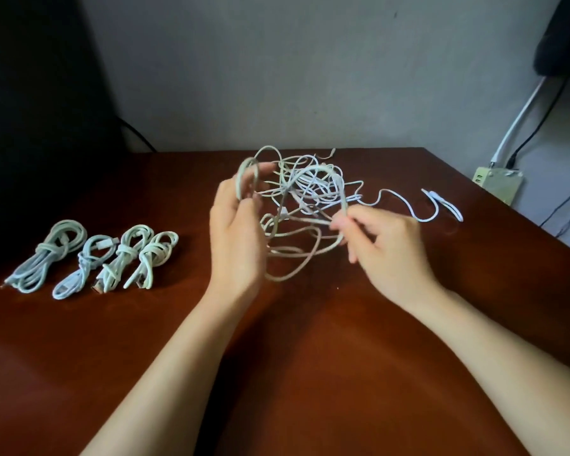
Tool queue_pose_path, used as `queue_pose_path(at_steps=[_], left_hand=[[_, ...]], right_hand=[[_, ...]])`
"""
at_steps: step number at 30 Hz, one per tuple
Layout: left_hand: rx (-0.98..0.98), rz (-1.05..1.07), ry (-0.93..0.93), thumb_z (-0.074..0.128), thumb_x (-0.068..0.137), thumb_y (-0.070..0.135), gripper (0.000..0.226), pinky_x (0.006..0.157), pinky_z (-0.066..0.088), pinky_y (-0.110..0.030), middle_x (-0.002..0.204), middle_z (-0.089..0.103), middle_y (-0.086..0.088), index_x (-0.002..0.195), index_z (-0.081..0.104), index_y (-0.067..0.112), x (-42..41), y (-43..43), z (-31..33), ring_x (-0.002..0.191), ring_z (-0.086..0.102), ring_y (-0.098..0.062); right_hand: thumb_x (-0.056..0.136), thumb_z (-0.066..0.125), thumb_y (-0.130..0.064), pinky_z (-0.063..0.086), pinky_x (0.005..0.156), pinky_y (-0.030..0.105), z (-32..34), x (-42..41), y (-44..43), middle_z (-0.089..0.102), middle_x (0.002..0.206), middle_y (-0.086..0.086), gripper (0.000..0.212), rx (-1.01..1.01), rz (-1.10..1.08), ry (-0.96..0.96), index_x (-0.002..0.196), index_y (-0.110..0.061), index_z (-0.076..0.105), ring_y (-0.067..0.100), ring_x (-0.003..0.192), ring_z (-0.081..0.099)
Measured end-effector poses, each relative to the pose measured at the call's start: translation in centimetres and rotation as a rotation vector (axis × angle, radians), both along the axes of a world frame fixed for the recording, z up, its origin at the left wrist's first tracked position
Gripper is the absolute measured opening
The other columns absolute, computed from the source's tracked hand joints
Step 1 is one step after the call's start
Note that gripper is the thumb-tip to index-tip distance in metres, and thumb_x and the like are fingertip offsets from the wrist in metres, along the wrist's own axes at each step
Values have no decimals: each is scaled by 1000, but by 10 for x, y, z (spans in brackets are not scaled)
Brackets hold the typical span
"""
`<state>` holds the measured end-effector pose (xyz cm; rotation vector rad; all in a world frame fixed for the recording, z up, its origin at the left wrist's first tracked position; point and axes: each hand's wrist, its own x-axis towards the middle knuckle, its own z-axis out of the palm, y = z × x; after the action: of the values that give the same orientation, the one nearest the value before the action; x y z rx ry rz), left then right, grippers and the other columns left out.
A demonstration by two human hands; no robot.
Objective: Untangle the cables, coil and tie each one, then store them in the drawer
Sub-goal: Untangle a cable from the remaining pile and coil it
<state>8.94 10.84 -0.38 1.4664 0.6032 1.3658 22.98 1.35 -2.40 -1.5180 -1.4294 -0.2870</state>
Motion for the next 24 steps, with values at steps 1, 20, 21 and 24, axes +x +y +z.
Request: queue_pose_path(at_steps=[1, 20, 21, 24], left_hand=[[-79, -34, -89, 39, 81, -2, 42, 63, 35, -19, 90, 58, 0, 97, 68, 23, -1, 1, 3, 70, 45, -4], [-533, -415, -346, 24, 87, -6, 39, 50, 29, -20, 62, 50, -3, 101, 58, 3, -6, 4, 9, 52, 39, -11], [-529, -405, -324, 24, 87, -6, 39, 51, 28, -21, 62, 50, -3, 101, 59, 3, -5, 4, 7, 52, 39, -11], [-485, -362, -236, 26, 87, -9, 39, 53, 25, -22, 61, 50, -2, 100, 60, 5, -2, 4, 5, 53, 38, -10]], right_hand=[[93, 55, -21, 43, 58, 17, 1, 6, 0, 50, 49, -12, 25, 33, -47, 25, 76, -10, 69, 5, 52, 56], [84, 65, -6, 52, 85, 38, 18, 91, -16, 69, 97, 4, 29, -202, -490, 427, 110, -18, 68, 21, 83, 63], [84, 63, -3, 52, 73, 31, 23, 89, -18, 66, 97, 0, 33, -167, -426, 524, 113, -19, 66, 16, 75, 61], [86, 51, 4, 44, 51, 15, 41, 77, -23, 60, 105, -3, 35, -37, -261, 716, 113, -18, 59, 6, 59, 64]])
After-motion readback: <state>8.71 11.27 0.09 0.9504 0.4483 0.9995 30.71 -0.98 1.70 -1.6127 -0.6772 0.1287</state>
